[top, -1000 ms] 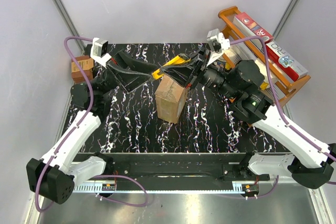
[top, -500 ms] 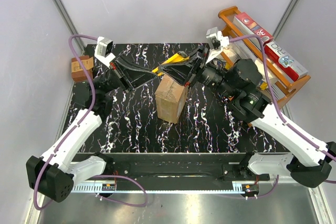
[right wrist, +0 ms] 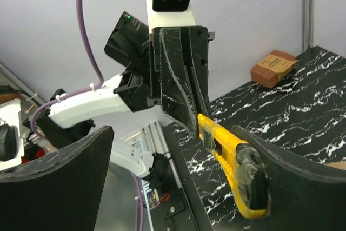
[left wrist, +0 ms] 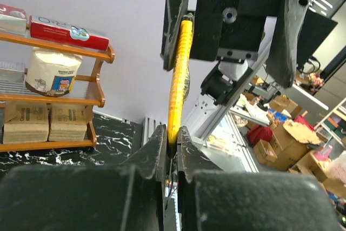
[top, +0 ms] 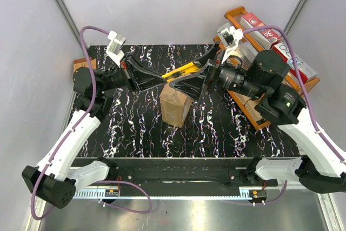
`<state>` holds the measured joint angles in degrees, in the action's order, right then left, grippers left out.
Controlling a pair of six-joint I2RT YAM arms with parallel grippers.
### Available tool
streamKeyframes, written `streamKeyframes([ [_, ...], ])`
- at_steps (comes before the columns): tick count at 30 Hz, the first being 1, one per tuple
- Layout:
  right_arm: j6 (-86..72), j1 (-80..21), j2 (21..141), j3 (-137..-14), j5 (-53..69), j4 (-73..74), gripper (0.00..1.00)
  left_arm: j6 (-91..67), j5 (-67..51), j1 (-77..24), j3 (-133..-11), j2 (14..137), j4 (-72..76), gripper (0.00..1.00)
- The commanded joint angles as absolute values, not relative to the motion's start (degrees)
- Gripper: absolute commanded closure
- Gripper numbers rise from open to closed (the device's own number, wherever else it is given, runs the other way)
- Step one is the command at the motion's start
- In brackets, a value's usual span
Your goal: Unpack the express box
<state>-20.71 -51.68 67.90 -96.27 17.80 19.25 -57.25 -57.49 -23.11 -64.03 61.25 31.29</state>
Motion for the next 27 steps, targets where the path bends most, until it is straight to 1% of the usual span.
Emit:
streamKeyframes([
  [1,-21.3,-51.9,67.2,-102.6,21.8,25.7,0.10,-53.3,-64.0,-22.9,-66.0,62.7,26.6,1.00],
  [8,-22.3,-51.9,71.5,-104.8,25.5,29.7,0.33,-56.3,-65.8,-22.9,-66.3,63.7,30.3,1.00],
  [9,-22.3,-51.8,71.9,-104.9,25.6,30.0,0.39,-56.3,-66.3,-22.9,-66.4,63.7,30.4,1.00],
  [14,-22.5,-51.8,73.6,-105.2,25.9,29.4,0.52,-54.4,-67.4,-22.9,-66.4,63.5,28.0,1.00],
  [17,-22.7,-51.9,74.4,-105.5,26.7,29.3,0.65,-53.7,-67.3,-22.9,-66.4,63.5,27.2,1.00],
  [18,-22.6,-51.9,74.5,-105.5,26.9,29.3,0.66,-53.5,-67.3,-22.9,-66.4,63.3,27.2,1.00],
  [19,-22.7,-51.9,74.5,-105.4,27.1,29.3,0.66,-53.4,-67.2,-22.7,-66.4,63.3,27.1,1.00],
  [21,-22.5,-51.9,74.3,-105.3,27.1,29.4,0.61,-53.0,-66.8,-22.4,-66.4,63.2,26.5,1.00],
  [22,-22.4,-51.9,74.1,-105.1,27.2,29.4,0.56,-52.9,-66.8,-22.0,-66.4,63.1,26.5,1.00],
  [23,-22.4,-51.8,73.8,-105.0,27.2,29.4,0.47,-52.9,-66.8,-21.7,-66.4,63.1,26.4,1.00],
  [24,-22.3,-51.9,73.7,-105.0,27.2,29.5,0.43,-52.9,-66.9,-21.5,-66.4,63.1,26.3,1.00],
  [26,-22.1,-51.9,73.6,-105.2,27.8,30.1,0.38,-52.9,-67.0,-20.9,-66.4,63.0,26.3,1.00],
  [27,-22.1,-51.9,73.6,-105.2,27.8,30.5,0.37,-52.9,-67.2,-20.7,-66.4,62.9,26.4,1.00],
])
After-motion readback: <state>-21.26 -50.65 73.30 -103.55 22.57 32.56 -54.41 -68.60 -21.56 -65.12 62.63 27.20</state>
